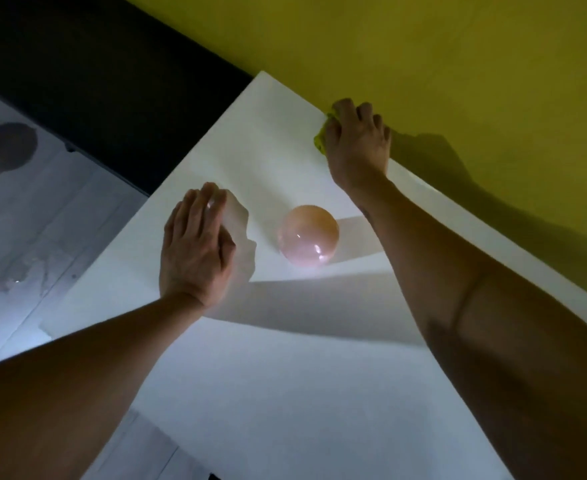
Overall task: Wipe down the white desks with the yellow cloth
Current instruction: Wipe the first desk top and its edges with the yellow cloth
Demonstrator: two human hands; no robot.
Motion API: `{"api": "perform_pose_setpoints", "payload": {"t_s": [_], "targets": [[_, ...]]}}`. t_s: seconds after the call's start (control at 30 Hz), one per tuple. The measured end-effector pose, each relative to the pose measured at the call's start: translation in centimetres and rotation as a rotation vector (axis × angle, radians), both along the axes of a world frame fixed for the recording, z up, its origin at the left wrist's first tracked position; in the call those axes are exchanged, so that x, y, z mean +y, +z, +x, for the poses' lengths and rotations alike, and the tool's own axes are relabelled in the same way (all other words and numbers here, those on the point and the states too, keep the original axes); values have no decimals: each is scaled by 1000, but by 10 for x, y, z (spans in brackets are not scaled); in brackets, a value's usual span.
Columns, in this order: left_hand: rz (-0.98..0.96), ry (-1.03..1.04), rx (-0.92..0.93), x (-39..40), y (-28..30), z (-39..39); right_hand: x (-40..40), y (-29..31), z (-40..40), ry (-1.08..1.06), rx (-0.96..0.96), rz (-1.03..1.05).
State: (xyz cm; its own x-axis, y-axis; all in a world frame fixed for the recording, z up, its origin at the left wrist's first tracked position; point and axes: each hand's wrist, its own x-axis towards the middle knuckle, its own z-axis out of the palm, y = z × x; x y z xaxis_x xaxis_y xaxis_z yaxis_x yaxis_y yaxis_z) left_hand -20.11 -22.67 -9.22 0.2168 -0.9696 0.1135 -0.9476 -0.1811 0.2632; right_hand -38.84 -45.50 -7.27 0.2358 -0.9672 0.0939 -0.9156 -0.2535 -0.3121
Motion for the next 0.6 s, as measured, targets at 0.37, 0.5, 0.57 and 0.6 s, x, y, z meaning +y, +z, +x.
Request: {"api": "perform_pose_setpoints", "payload": {"t_s": [0.37,0.5,0.57,0.6], "targets": [[-5,68,-36,13,10,-18,71,-3,-192,-223,6,-15],[-28,-193,22,85,19,-85,72,-2,-190,-229,3,-29],[19,-348,78,107,16,-127,72,-2,-191,-228,-14,-43],[42,-374,102,107,12,-147,73,-3,-191,-217,-24,-52]]}}
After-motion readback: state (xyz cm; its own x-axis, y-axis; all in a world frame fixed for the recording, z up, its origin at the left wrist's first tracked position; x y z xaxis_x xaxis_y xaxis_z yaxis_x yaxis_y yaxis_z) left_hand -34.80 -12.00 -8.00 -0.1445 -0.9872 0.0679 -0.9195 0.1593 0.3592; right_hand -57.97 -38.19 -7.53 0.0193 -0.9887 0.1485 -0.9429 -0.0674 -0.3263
